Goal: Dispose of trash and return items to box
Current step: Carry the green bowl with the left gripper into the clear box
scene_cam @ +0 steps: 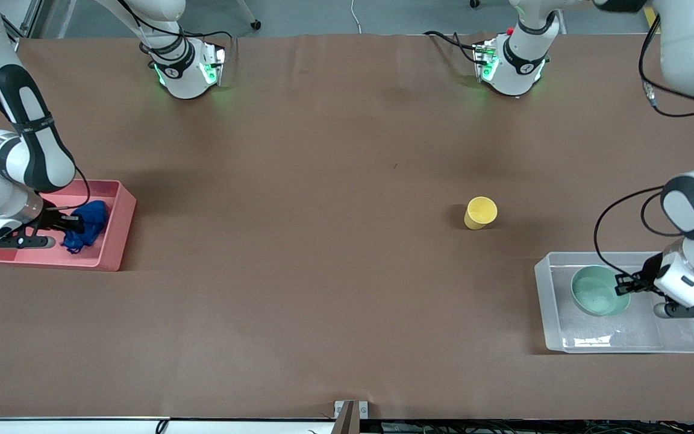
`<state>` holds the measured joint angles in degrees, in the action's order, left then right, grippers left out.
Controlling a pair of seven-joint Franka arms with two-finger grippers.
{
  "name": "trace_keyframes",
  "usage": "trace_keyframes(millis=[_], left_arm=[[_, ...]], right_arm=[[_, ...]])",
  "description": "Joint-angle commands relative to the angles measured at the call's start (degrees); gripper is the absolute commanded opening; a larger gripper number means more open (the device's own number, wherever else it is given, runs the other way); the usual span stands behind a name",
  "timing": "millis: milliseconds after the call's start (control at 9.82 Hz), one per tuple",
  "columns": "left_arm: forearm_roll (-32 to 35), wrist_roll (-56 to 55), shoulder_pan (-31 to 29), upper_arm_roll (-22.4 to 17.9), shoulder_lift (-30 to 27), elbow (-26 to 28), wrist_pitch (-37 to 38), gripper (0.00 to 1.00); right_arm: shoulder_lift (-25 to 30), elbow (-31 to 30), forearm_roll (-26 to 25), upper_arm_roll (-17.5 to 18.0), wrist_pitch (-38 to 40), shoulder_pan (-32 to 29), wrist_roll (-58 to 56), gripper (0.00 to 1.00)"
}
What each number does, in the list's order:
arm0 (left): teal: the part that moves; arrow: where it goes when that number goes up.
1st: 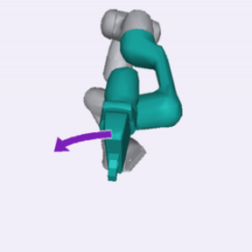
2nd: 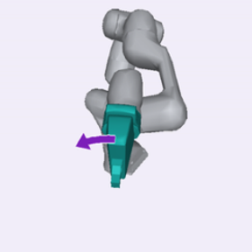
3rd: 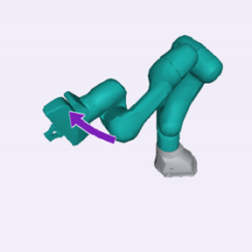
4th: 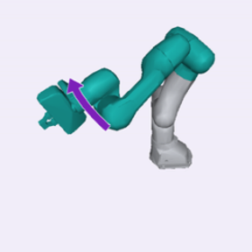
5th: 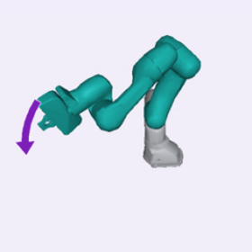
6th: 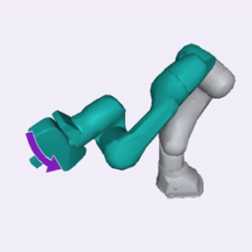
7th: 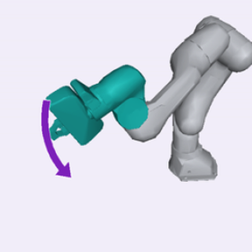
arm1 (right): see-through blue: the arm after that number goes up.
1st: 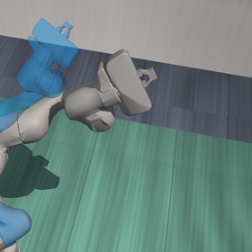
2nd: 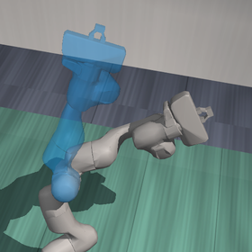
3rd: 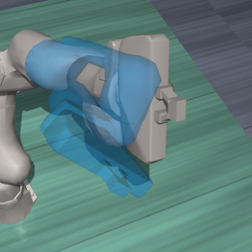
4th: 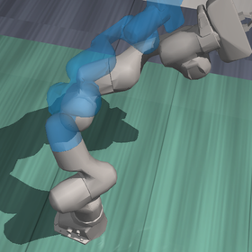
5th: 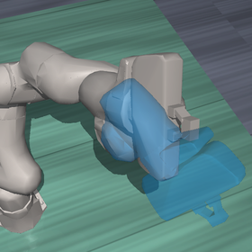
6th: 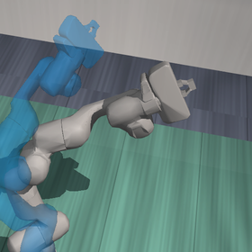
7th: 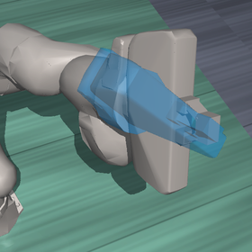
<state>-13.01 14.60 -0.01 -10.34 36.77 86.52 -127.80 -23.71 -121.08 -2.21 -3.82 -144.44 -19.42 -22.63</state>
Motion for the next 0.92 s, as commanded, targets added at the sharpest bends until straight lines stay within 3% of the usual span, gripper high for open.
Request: trace_keyframes(millis=[0, 407, 509, 611, 815], left_arm=[[-1.31, 1.31, 0.19, -0.55, 7.94, -3.99, -0.16, 0.01], [-1.49, 1.31, -0.34, -0.55, 9.64, -1.54, -5.35, 0.08], [-1.23, 1.57, -0.42, -0.55, 9.20, -1.44, -5.26, 0.41], [-0.70, 1.92, -0.43, -0.64, 7.63, -1.44, -5.09, 0.99], [-0.61, 1.93, -0.17, -0.56, 0.53, -1.18, 0.32, 1.00]], right_arm=[[6.19, 0.92, 0.98, 0.39, 9.02, 0.70, 2.40, 1.00], [20.52, 14.34, 0.89, 0.39, 36.18, 8.15, 20.21, 1.00], [22.55, 18.12, 0.81, 0.39, 42.42, 10.17, 23.04, 1.00], [24.40, 21.03, 0.80, 0.48, 46.40, 11.85, 24.81, 1.00], [26.61, 27.44, 0.80, 0.57, 53.52, 14.40, 28.68, 1.00]])
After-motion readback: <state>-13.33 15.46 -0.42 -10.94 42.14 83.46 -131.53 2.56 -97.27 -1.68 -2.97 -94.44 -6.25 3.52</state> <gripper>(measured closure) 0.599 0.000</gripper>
